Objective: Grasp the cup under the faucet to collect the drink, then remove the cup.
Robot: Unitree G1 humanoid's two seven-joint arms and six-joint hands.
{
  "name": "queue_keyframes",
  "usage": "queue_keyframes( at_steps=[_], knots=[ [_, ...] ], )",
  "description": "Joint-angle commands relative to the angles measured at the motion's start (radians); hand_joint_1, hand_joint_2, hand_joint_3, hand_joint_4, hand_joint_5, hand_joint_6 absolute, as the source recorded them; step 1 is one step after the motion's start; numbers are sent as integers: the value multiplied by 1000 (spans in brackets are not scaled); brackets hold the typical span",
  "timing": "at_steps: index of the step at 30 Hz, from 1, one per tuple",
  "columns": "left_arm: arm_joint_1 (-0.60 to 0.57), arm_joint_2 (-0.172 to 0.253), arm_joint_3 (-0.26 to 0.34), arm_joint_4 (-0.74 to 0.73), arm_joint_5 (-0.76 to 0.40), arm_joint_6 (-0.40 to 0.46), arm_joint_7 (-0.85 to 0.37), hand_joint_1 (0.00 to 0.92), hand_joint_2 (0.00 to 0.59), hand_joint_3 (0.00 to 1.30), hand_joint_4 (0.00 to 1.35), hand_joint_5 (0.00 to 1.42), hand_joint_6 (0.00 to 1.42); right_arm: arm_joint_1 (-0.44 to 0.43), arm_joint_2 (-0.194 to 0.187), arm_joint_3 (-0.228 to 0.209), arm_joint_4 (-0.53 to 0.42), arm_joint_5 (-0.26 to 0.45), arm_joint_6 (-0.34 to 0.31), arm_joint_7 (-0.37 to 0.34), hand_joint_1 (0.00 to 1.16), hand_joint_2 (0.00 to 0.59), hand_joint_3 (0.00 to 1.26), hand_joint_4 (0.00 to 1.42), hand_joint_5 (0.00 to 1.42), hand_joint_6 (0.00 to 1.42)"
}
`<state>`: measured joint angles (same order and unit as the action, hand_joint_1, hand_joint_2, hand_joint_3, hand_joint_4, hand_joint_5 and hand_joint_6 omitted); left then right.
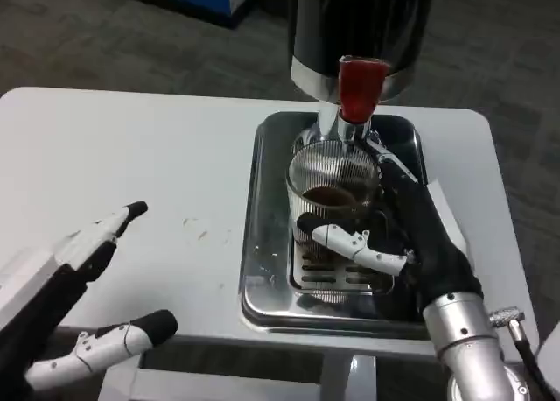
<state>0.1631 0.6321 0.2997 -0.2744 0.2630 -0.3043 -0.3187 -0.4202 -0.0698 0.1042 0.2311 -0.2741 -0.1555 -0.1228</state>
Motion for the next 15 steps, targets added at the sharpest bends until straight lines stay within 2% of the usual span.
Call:
queue_keyframes(
  at_steps=[1, 15],
  knots=[
    [4, 19, 5, 16, 2, -8, -3, 0, 93, 0, 0, 0, 0, 14, 11, 0, 35, 2, 21, -10, 773, 152, 244, 370, 433, 367],
    [21, 17, 17, 28, 1, -32, 3, 0, 101, 0, 0, 0, 0, 22, 20, -11, 49, -2, -5, -57, 804, 158, 401, 507, 621, 524]
  ],
)
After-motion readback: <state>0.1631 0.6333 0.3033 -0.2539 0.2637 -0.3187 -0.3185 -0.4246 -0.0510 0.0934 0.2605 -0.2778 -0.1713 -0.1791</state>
